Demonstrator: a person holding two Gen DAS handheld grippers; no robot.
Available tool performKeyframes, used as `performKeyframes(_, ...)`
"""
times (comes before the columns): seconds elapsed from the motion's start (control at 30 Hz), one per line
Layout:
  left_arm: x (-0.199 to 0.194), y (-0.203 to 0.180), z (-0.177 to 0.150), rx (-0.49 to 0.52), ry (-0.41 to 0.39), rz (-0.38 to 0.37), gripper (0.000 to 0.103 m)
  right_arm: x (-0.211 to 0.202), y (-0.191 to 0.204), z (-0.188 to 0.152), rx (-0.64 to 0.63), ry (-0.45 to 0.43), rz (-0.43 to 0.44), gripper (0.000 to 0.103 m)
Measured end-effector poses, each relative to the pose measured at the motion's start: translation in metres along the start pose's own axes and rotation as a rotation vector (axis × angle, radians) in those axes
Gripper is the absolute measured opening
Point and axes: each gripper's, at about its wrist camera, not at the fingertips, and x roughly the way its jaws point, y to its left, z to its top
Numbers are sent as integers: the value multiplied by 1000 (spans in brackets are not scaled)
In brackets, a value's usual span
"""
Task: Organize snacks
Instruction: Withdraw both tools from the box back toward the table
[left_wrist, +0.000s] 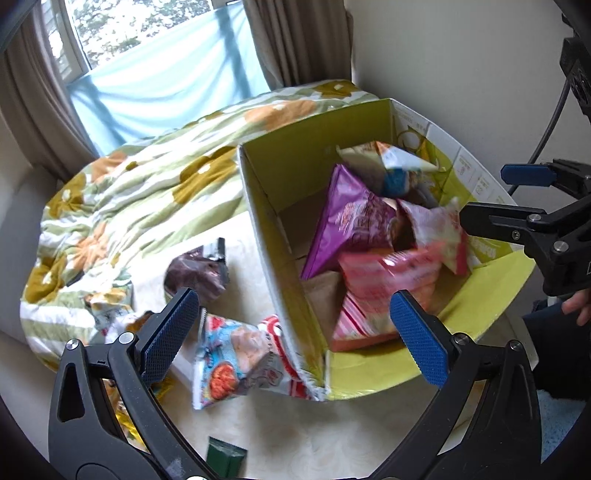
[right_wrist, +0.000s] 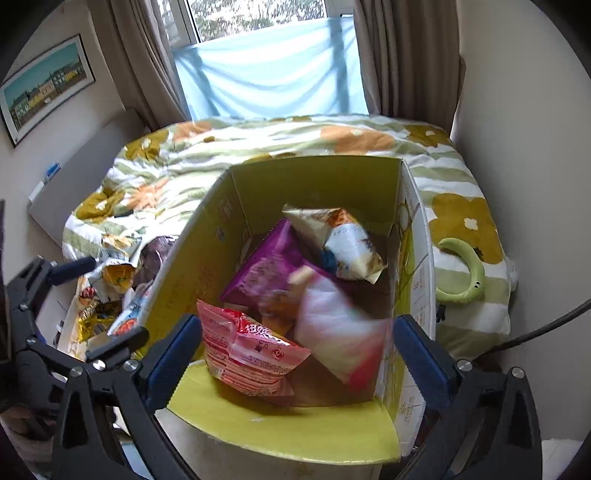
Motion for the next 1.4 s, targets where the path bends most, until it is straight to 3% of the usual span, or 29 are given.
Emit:
performKeyframes(0.4,-19,-11,-1,-59,-21,-30,102,-25,-2,-9,-26,-24,5,103)
performKeyframes(0.57,-40,-15,11,-74,-59,3,102,-47,1,-2,-24,-28,-21,103)
performKeyframes(0.87,-79,4,-5,-206,-104,6,102,-80,8,-11,27,-108,-51,103)
performKeyframes(1.07,-107,37,-37,-231,-149,30,102,-97,37,-17,24,-164,-57,103)
performKeyframes(1.27,-129,101,-75,-246,-174,44,102,-96,92,-24,34,-183,-63,103)
performKeyframes(1.4,-135,149,-102,-251,-149,31,102,-84,138,-36,82,-175,-67,103)
